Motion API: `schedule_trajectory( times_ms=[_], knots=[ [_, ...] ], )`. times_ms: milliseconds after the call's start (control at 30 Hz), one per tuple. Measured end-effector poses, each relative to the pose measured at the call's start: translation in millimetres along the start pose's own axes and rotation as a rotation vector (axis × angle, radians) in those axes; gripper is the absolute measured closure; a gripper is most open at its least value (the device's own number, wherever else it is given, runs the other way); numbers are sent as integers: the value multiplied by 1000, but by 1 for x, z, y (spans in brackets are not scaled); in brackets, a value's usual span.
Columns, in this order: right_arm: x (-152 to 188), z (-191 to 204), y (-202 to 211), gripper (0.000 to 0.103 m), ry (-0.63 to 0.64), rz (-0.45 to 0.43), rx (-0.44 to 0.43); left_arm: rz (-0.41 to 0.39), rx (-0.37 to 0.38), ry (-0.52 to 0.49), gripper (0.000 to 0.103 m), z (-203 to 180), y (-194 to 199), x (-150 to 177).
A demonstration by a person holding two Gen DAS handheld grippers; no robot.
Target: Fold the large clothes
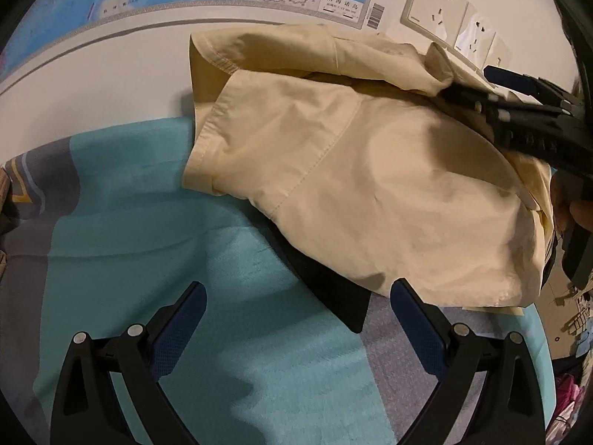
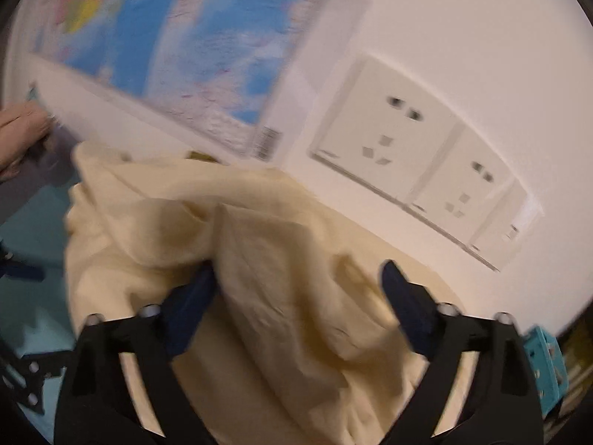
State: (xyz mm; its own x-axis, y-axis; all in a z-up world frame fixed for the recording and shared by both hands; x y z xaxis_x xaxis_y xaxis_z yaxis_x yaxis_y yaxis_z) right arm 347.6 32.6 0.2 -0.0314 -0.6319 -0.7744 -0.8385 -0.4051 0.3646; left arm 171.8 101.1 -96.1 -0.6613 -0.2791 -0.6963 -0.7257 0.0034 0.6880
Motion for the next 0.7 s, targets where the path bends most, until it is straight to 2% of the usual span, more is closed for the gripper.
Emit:
schedule_trajectory(
  times_ms=[67,133,167,200,233,267,333,400,500,567,700],
  knots=[
    [-3,13,-13,11,66,9,5,1,-4,-2,7,3,-4,-1],
    [-11,13,-20,12,53,-1,-16,4,-6,-6,7,7,-6,1],
    [-15,12,-22,20,50,3,-36,1,-9,-10,7,6,-10,4],
    [-22,10,-24,30,30,6,-95,-3,-11,-12,7,8,-10,3],
    [-31,8,-23,61,9,15,-133,-6,-13,-12,7,9,-10,3],
    [-35,5,-21,76,8,43,-162,-9,-12,-13,7,9,-10,6],
    [-46,-4,-7,89,29,31,-156,-21,-5,-16,7,8,-12,9],
    [-62,-24,24,91,-3,-23,-156,-35,6,-25,7,11,-11,8],
    [-83,-76,76,92,-164,-118,-172,-74,39,-33,7,16,-7,6],
    [-83,-107,108,92,-271,-178,-179,-99,75,-15,7,18,-4,4],
    [-73,-147,133,93,-424,-213,-196,-151,185,-44,7,5,1,3]
  ],
)
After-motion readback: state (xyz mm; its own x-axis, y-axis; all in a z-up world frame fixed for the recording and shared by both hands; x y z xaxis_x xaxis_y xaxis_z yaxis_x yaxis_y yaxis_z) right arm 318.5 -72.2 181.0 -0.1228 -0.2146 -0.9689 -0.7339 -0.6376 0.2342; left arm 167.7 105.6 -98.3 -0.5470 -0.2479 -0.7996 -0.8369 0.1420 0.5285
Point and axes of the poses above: each gripper's, at about its wrist camera, not at the fingertips, and y roughly against the way its jaws point, z to its left, x to its underside, the point moved 5 cm from there along -y, roughly the way its jaws point, and after that the axes turned 5 degrees about -z, right-handed, at the moved point
